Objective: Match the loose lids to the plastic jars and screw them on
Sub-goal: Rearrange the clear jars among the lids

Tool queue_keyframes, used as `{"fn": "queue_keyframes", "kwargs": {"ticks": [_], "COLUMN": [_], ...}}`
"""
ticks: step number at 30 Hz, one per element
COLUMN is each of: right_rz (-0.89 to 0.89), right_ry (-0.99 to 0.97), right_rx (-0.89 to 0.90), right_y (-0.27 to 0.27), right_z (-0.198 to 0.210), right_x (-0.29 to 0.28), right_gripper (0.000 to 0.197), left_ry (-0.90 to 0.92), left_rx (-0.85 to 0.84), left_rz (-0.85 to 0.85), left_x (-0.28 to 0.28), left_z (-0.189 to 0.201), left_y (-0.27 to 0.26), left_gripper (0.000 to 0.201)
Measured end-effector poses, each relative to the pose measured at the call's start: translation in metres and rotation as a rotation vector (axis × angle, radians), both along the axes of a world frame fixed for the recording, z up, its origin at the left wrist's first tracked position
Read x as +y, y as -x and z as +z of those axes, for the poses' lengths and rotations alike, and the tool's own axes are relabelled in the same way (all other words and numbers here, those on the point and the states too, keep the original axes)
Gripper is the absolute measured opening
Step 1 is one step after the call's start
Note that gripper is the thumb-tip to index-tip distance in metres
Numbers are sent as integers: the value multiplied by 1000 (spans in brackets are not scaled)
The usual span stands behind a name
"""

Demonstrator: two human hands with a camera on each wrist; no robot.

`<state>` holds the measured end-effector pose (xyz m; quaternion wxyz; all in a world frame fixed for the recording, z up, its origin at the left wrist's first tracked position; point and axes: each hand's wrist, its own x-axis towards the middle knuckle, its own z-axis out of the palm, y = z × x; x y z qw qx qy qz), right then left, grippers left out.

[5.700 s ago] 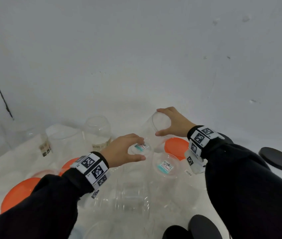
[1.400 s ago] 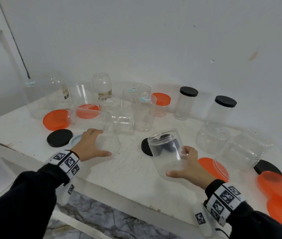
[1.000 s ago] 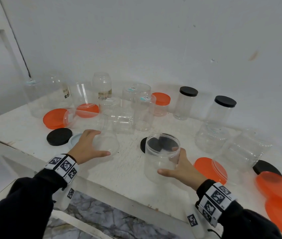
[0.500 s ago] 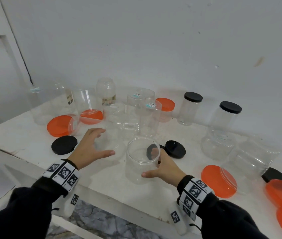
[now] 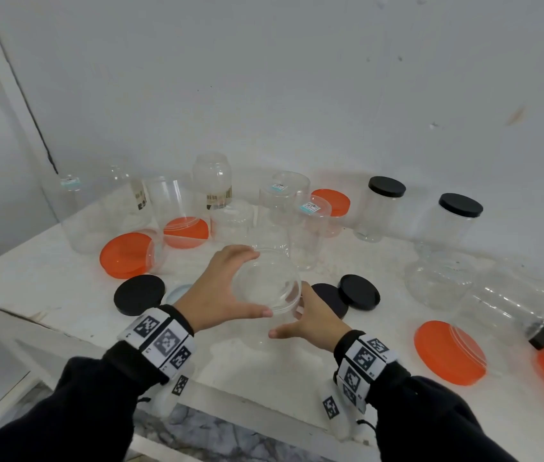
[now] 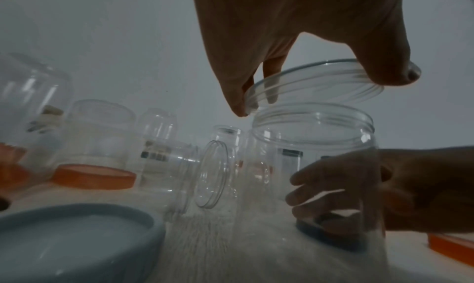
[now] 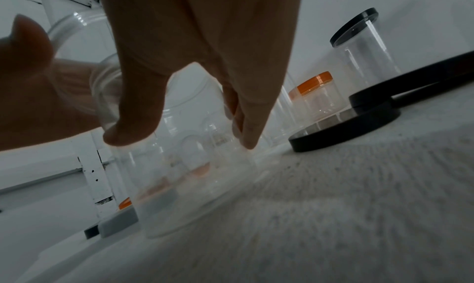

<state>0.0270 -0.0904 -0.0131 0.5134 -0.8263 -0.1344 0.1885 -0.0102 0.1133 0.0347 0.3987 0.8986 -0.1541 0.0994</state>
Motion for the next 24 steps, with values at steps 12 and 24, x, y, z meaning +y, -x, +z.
{"fn": "queue_keyframes", "kwargs": {"ticks": [12, 24], "right_rz": [-1, 92], "right_ry": [-27, 39], "right_rx": [-13, 34], "right_y": [1, -4], "right_z": [-1, 34], "right_x": [2, -16], "right_gripper": [93, 116], "left_ry": [-162, 301], "left_rx": [64, 278], "left_rz": [-93, -40], "left_x": [-9, -3], "left_z": [1, -26], "left_y": [-17, -6], "left_gripper": [116, 137]}}
